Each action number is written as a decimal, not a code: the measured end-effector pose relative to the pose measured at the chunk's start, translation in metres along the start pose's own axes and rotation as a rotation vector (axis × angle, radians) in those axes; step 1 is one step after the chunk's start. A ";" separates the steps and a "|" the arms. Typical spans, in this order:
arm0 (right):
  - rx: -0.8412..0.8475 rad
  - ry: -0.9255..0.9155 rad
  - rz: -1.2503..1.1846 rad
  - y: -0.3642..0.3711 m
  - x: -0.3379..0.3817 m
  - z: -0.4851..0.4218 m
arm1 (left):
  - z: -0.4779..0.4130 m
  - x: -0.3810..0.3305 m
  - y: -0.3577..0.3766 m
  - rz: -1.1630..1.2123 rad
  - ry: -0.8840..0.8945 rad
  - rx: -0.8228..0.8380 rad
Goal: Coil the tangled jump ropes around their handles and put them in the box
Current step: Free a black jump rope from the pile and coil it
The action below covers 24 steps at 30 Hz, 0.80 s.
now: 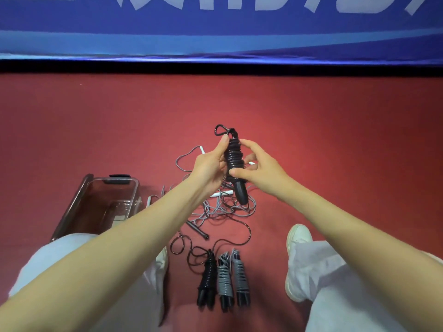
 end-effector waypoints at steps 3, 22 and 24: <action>-0.067 0.006 -0.041 0.001 -0.009 0.012 | 0.001 0.013 -0.008 -0.214 -0.042 0.010; 0.044 0.579 -0.001 0.123 -0.257 0.140 | -0.042 0.284 -0.117 -0.938 -0.418 -0.150; 0.077 0.620 0.019 0.135 -0.271 0.145 | -0.043 0.289 -0.134 -1.208 -0.326 -0.246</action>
Point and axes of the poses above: each hand's wrist, its own z-axis away from the middle knuckle, its own y-axis out of the palm, x = y × z, the point moved 3 cm from there along -z, towards the middle knuckle, and after that the axes turned 10 degrees about -y, right-handed, at the moved point
